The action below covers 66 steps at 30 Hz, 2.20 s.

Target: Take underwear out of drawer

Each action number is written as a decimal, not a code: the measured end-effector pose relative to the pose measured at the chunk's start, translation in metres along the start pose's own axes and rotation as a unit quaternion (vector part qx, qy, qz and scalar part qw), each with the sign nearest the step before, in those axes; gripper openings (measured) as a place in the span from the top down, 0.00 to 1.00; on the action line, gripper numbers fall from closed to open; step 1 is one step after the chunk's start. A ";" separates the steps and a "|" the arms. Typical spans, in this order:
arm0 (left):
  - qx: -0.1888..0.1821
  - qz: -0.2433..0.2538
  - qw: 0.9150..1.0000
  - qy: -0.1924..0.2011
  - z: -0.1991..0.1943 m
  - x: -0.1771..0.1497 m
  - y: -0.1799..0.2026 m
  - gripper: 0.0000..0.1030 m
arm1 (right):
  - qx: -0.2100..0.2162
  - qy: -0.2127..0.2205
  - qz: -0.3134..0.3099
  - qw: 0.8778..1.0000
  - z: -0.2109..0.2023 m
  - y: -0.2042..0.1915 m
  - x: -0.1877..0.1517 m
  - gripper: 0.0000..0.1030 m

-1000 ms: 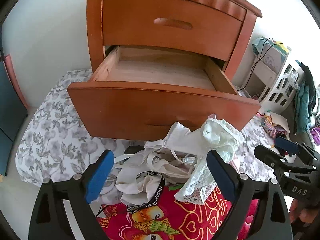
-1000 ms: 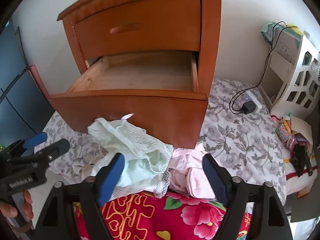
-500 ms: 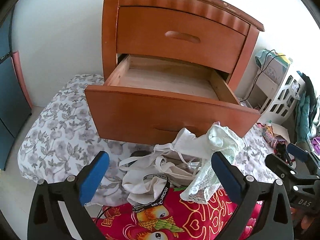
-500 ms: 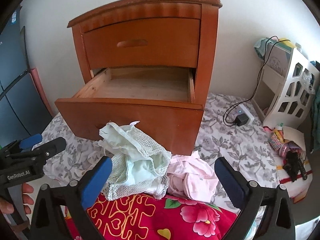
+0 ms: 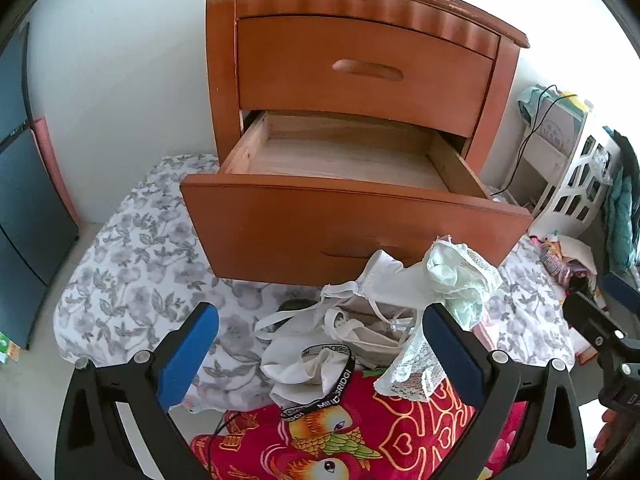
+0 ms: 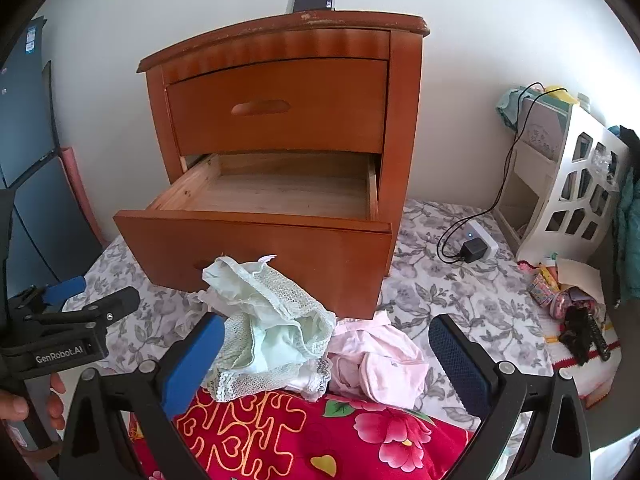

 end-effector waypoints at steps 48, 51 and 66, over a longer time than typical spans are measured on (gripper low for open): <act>0.030 -0.013 0.999 -0.008 -0.009 -0.003 -0.007 0.01 | -0.008 0.010 -0.003 1.000 -0.011 -0.003 -0.002 0.00; 0.031 -0.013 0.999 -0.008 -0.009 -0.003 -0.007 0.01 | -0.009 0.011 -0.002 1.000 -0.010 -0.004 -0.002 0.00; 0.034 -0.012 0.999 -0.010 -0.009 -0.003 -0.006 0.01 | -0.010 0.012 -0.002 1.000 -0.013 -0.002 -0.001 0.00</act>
Point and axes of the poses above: each gripper's, at about its wrist camera, not at the fingertips, and z roughly the way its jaws point, y to its right, x to its top, the point moved 3 cm from there along z, roughly the way its jaws point, and after that the axes turned 10 degrees about -y, right-handed, at the moved point
